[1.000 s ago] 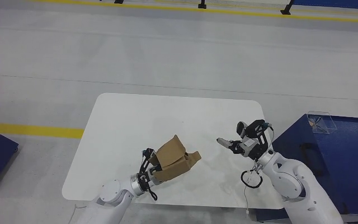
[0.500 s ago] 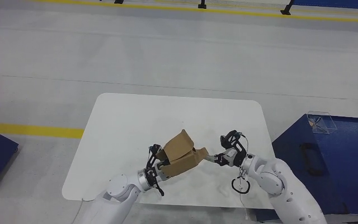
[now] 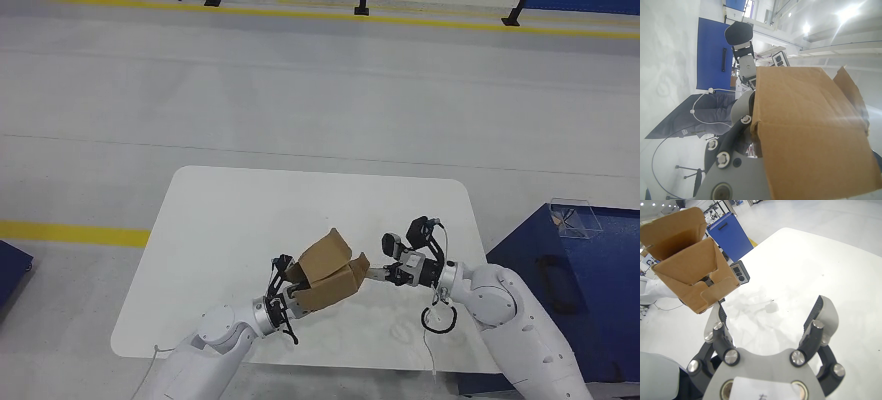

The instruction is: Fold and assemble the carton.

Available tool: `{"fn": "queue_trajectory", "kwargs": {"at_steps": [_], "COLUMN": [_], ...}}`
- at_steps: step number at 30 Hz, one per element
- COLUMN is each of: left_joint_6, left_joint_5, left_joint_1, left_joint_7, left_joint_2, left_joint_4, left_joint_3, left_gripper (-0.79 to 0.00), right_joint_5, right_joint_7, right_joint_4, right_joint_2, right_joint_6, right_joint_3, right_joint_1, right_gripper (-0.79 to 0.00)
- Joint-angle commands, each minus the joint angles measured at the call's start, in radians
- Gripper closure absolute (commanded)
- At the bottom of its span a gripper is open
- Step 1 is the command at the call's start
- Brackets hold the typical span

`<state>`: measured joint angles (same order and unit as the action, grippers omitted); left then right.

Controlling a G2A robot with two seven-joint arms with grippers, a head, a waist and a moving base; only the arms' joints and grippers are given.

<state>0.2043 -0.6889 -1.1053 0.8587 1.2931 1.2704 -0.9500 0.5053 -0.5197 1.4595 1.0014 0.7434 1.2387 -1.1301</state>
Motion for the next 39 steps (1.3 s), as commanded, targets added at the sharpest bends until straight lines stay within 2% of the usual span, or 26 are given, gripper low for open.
{"fn": "queue_trajectory", "kwargs": {"at_steps": [1,15,33,39], "left_joint_6": [0.000,0.026,0.044,0.045], "left_joint_5": [0.003,0.067,0.088,0.090], "left_joint_1": [-0.002,-0.029,-0.067,-0.081], "left_joint_7": [0.000,-0.008,0.014,0.018], "left_joint_2": [0.001,0.000,-0.002,-0.004], "left_joint_4": [0.000,0.006,0.019,0.028], "left_joint_3": [0.000,-0.005,-0.021,-0.028], "left_gripper": [0.000,0.000,0.000,0.000], "right_joint_5": [0.006,0.004,0.146,0.151], "right_joint_7": [0.005,0.030,0.063,0.085], "right_joint_4": [0.005,0.045,0.137,0.145], "right_joint_2": [0.000,0.000,0.000,0.002], "right_joint_6": [-0.005,-0.014,-0.075,-0.087], "right_joint_3": [0.002,-0.004,-0.024,-0.029], "right_joint_1": [0.003,-0.011,-0.066,-0.072], "right_gripper": [-0.785,-0.785,-0.785,-0.785]}}
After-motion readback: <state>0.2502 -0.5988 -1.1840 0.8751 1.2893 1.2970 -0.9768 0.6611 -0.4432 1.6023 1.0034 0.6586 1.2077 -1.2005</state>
